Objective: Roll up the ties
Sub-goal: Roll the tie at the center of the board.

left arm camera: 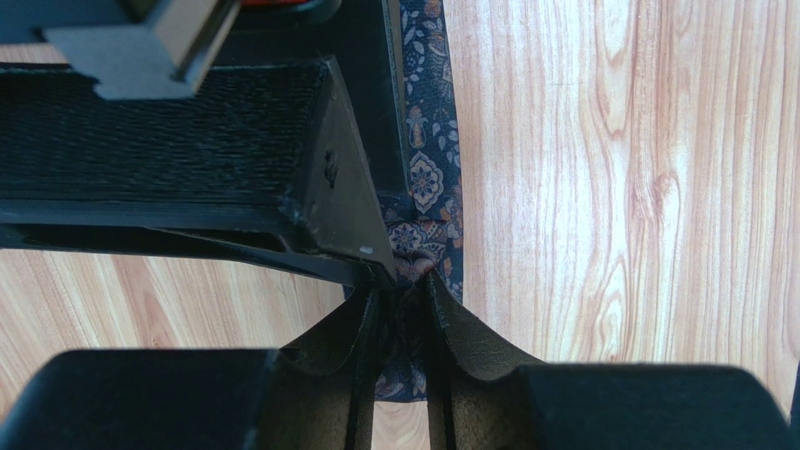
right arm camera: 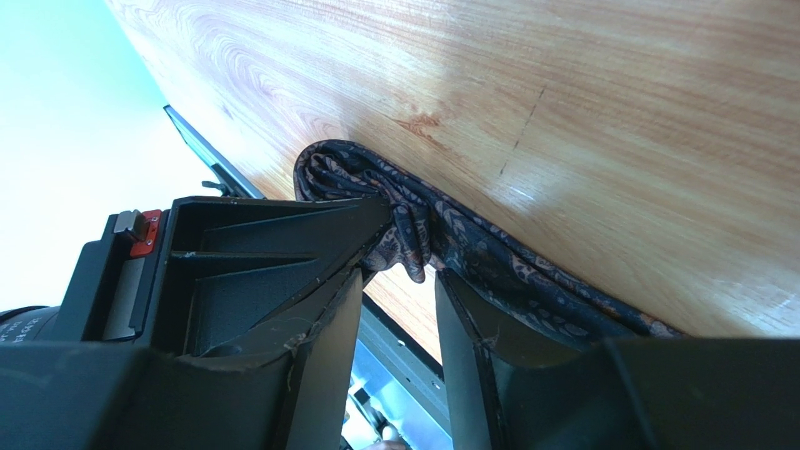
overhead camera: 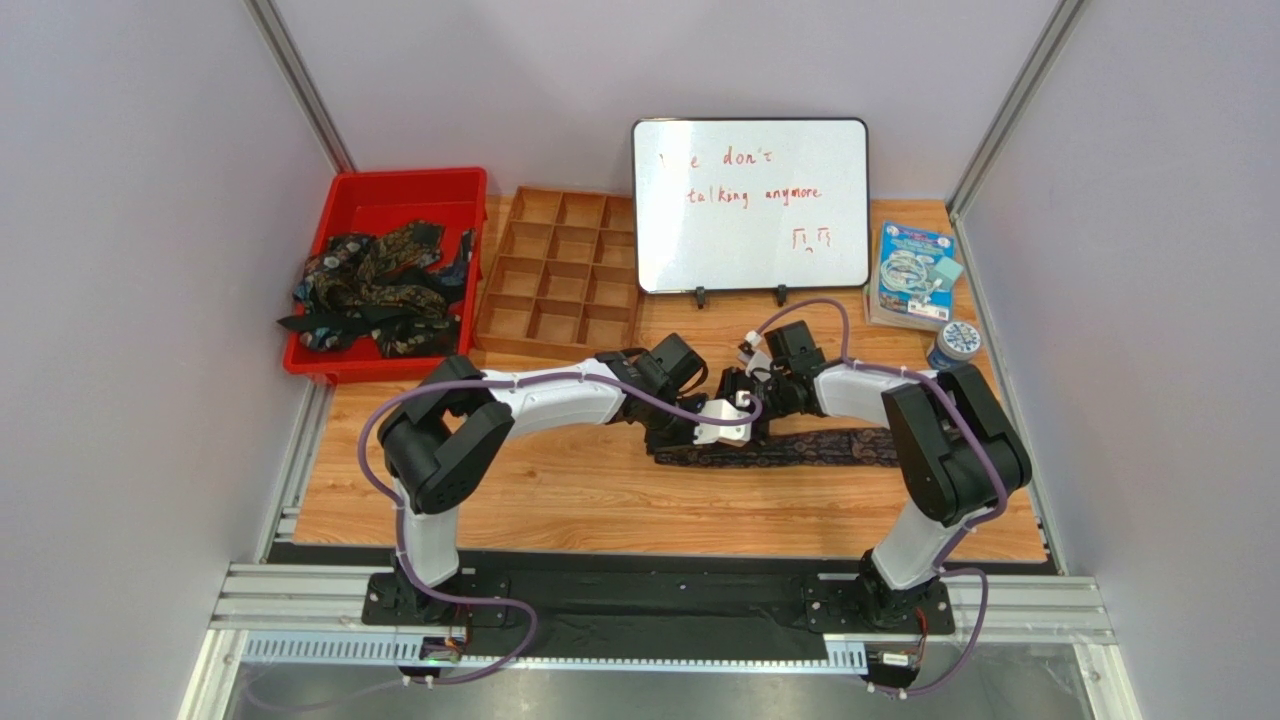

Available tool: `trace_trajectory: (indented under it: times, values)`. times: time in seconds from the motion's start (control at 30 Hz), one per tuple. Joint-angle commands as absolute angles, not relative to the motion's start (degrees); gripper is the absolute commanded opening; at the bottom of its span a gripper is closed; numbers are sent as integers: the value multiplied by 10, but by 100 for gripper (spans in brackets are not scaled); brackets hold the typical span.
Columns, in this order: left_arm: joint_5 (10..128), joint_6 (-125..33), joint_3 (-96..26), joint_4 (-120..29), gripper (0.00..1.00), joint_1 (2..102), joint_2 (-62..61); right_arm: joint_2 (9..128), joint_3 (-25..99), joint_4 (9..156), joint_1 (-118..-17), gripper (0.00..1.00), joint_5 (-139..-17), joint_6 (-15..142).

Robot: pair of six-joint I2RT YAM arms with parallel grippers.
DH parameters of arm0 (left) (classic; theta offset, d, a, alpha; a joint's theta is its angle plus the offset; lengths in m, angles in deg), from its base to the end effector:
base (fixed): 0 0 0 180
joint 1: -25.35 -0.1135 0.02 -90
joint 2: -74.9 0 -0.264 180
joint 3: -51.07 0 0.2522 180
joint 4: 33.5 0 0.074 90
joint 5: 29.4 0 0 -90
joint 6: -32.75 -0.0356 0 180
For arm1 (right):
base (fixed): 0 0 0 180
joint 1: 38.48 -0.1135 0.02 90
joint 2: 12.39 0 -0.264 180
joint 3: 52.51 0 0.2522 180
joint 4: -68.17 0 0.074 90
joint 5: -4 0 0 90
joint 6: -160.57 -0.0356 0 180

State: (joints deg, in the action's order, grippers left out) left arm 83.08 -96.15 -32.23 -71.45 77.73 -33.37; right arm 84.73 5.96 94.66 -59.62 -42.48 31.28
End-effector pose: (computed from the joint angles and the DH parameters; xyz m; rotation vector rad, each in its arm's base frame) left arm 0.2212 -0.3093 0.1626 1.9887 1.7669 -0.5995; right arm 0.2632 0.1280 0.1274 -0.2007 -2.8362 -1.2911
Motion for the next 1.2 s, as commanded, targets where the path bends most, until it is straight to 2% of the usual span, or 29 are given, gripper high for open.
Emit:
trace_trajectory:
  times: [0.0, 0.27, 0.5, 0.77, 0.97, 1.07, 1.17]
  values:
    - [848, -958, -306, -727, 23, 784, -355, 849, 65, 887, -622, 43, -385, 284]
    - [854, -956, -302, -722, 22, 784, -355, 885, 54, 833, -624, 42, -373, 247]
    - [856, -949, -303, -719, 23, 785, -357, 868, 16, 729, -624, 44, -374, 174]
    - [856, -945, -299, -718, 22, 784, -353, 824, 4, 712, -623, 44, -381, 143]
    - [856, -946, -303, -720, 22, 785, -355, 833, -5, 702, -628, 42, -398, 143]
    - [858, -946, -304, -720, 23, 784, -355, 838, -4, 720, -631, 35, -413, 159]
    - [858, -945, -302, -722, 23, 784, -354, 854, -2, 743, -631, 21, -426, 181]
